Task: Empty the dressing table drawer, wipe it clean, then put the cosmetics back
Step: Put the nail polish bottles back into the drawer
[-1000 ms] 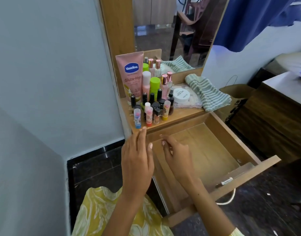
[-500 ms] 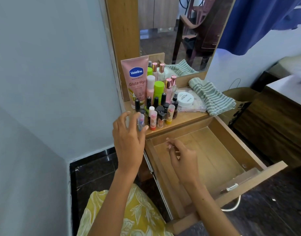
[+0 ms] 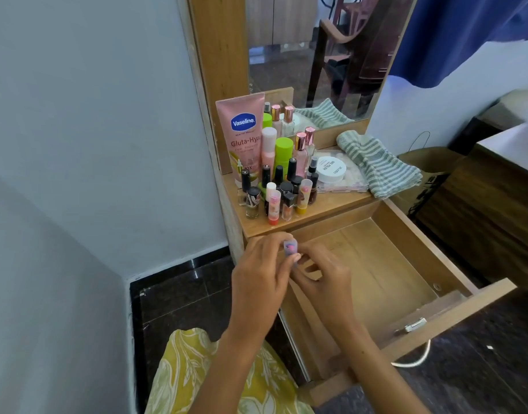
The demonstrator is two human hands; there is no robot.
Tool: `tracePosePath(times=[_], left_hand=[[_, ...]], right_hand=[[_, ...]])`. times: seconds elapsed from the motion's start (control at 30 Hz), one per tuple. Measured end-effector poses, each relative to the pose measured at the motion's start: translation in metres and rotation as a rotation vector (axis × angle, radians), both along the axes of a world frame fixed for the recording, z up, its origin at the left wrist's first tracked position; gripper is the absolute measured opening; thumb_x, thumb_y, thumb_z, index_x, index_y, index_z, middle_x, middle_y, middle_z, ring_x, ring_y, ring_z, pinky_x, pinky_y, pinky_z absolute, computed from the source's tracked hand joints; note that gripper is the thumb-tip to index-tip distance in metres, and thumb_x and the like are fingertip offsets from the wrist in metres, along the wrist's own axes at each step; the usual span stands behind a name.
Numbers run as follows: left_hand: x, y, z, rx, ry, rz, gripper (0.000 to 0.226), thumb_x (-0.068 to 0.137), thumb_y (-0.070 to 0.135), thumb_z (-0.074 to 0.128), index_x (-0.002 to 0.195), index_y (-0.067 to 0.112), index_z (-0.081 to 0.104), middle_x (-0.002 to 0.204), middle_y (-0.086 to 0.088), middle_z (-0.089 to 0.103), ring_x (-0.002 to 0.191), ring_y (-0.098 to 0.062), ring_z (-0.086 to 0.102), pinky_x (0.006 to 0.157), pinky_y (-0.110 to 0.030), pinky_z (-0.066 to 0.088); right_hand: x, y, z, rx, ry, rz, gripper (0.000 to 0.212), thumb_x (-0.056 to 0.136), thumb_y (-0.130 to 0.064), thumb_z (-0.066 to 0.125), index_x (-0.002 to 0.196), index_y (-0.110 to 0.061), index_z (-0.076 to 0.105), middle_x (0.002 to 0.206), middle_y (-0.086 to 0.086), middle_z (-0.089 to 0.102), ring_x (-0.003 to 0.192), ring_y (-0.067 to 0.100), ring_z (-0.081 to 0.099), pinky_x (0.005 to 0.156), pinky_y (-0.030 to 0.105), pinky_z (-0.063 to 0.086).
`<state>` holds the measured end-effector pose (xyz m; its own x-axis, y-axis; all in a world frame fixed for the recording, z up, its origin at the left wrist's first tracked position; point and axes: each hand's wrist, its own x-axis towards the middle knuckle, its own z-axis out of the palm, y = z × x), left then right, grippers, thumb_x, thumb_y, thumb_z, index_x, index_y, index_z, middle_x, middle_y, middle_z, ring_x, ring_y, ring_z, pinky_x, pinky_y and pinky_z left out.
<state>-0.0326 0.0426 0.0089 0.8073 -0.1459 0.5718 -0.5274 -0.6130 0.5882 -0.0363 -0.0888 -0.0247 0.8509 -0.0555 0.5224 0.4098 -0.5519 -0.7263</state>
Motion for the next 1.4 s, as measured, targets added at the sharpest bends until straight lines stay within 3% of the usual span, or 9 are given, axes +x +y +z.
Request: tracePosePath(times=[0.2,0.3,0.4,0.63,0.77,0.97,1.07,1.27,1.4], left_hand=[[0.006,0.009,-0.002,0.139,0.076,0.083,0.052,0.091,0.029,0.06,0.139,0.017,0.045,0.13,0.0,0.058,0.122,-0.008,0.049,0.098,-0.027,0.042],[0.012,0.014,-0.008,0.362,0.182,0.099,0.057,0.098,0.032,0.044,0.148,0.021,0.019,0.153,-0.001,0.027,0.142,-0.014,0.02,0.115,-0.032,0.01],[0.016,0.016,-0.021,0.553,0.256,0.134,0.056,0.102,0.035,0.025,0.144,0.024,-0.011,0.158,0.001,-0.003,0.144,-0.011,-0.005,0.113,-0.031,-0.01],[0.017,0.021,-0.028,0.646,0.29,0.147,0.059,0.102,0.029,0.026,0.142,0.021,-0.018,0.154,0.002,-0.02,0.144,-0.012,-0.012,0.112,-0.033,-0.012],[0.015,0.019,-0.028,0.648,0.29,0.162,0.066,0.101,0.025,0.031,0.141,0.021,-0.022,0.152,0.002,-0.024,0.143,-0.012,-0.015,0.112,-0.033,-0.012],[0.014,0.016,-0.03,0.64,0.288,0.177,0.074,0.098,0.018,0.039,0.14,0.021,-0.023,0.151,0.002,-0.025,0.143,-0.012,-0.015,0.111,-0.033,-0.013],[0.013,0.014,-0.028,0.645,0.294,0.192,0.072,0.099,0.018,0.037,0.139,0.02,-0.023,0.15,0.002,-0.025,0.144,-0.013,-0.013,0.111,-0.033,-0.013],[0.013,0.006,-0.025,0.698,0.328,0.233,0.07,0.099,0.016,0.034,0.139,0.015,-0.024,0.15,-0.004,-0.027,0.143,-0.018,-0.016,0.111,-0.037,-0.014],[0.012,0.003,-0.024,0.736,0.344,0.243,0.071,0.098,0.01,0.033,0.138,0.011,-0.026,0.151,-0.008,-0.027,0.143,-0.022,-0.017,0.11,-0.037,-0.015]], right_hand=[[-0.005,-0.015,-0.006,0.023,0.301,-0.164,0.022,0.078,-0.023,0.075,0.099,-0.022,0.07,0.087,-0.013,0.068,0.079,0.002,0.063,0.068,0.028,0.056],[-0.009,-0.021,-0.013,0.01,0.393,-0.241,0.021,0.076,-0.019,0.076,0.096,-0.02,0.07,0.088,-0.01,0.068,0.079,0.001,0.062,0.069,0.027,0.056],[-0.007,-0.017,-0.015,-0.005,0.465,-0.221,0.018,0.078,-0.017,0.075,0.096,-0.019,0.071,0.091,-0.009,0.067,0.082,0.002,0.062,0.068,0.02,0.053],[0.051,-0.009,-0.017,-0.219,0.629,-0.11,0.022,0.08,-0.014,0.072,0.101,-0.018,0.066,0.093,-0.007,0.067,0.082,0.004,0.062,0.07,0.018,0.052],[0.061,-0.003,-0.027,-0.29,0.615,-0.038,0.015,0.084,-0.01,0.067,0.096,-0.017,0.068,0.096,-0.001,0.07,0.087,0.009,0.065,0.082,0.03,0.056],[0.061,0.005,-0.032,-0.184,0.607,0.02,0.01,0.087,-0.005,0.062,0.091,-0.007,0.07,0.086,-0.003,0.064,0.09,0.014,0.065,0.069,0.002,0.043],[0.065,0.008,-0.03,-0.293,0.659,0.009,0.014,0.087,-0.004,0.059,0.096,0.001,0.068,0.096,0.019,0.067,0.096,0.034,0.062,0.084,0.032,0.049],[0.05,-0.008,-0.016,-0.467,0.592,-0.025,0.022,0.081,-0.008,0.069,0.102,-0.015,0.07,0.099,0.001,0.069,0.092,0.015,0.065,0.082,0.031,0.055],[0.029,-0.016,0.015,-0.423,0.22,-0.107,0.012,0.088,-0.019,0.064,0.098,-0.02,0.07,0.088,-0.009,0.07,0.075,0.004,0.064,0.067,0.03,0.056]])
